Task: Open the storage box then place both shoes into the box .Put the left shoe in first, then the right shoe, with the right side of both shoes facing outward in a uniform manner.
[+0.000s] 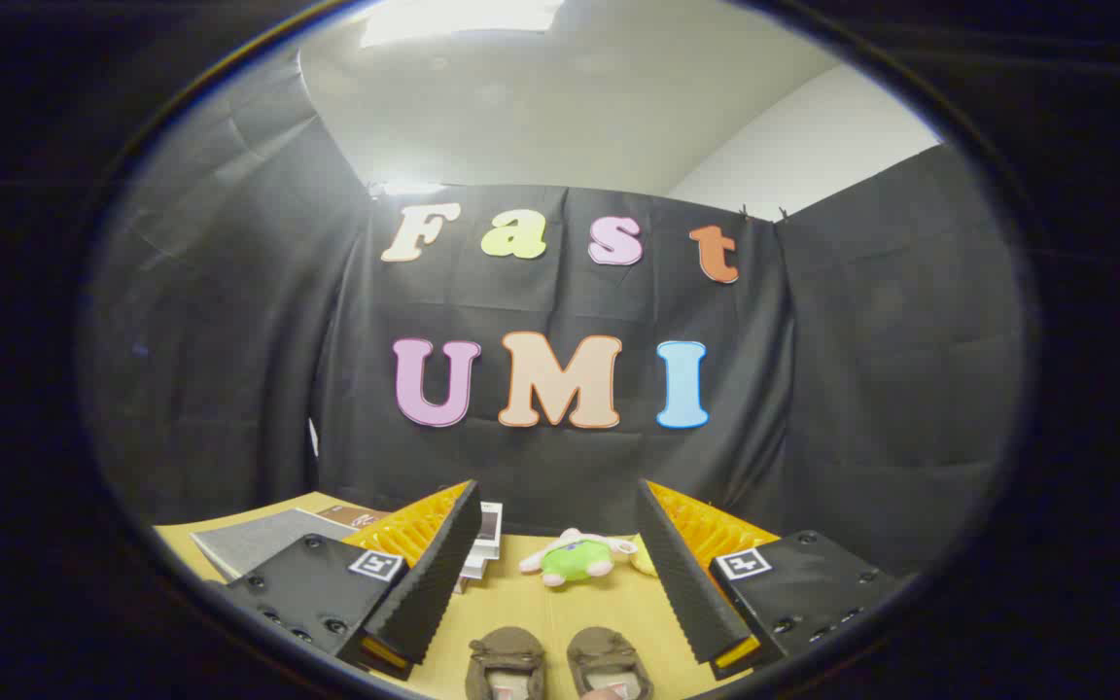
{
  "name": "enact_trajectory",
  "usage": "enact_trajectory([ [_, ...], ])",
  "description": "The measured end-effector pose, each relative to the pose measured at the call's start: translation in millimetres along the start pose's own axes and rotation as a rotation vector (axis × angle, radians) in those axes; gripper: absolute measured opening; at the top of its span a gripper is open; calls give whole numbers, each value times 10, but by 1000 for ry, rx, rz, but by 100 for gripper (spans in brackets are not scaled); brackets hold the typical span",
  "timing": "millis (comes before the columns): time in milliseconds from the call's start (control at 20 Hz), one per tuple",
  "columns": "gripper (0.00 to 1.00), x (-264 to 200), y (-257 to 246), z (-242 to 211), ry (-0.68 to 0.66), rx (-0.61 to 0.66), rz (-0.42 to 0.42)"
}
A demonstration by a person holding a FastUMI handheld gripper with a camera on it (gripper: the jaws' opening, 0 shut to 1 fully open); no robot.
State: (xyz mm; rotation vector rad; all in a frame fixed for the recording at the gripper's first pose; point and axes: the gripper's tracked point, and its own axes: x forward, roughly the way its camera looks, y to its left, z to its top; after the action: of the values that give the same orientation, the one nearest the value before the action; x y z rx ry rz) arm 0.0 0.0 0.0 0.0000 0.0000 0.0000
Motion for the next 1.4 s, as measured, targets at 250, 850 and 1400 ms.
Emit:
enact_trajectory([
  [250,100,33,-140,21,3,44,-1],
  [850,100,163,-186,-104,32,66,48],
  [1400,100,58,367,-620,199,154,138],
])
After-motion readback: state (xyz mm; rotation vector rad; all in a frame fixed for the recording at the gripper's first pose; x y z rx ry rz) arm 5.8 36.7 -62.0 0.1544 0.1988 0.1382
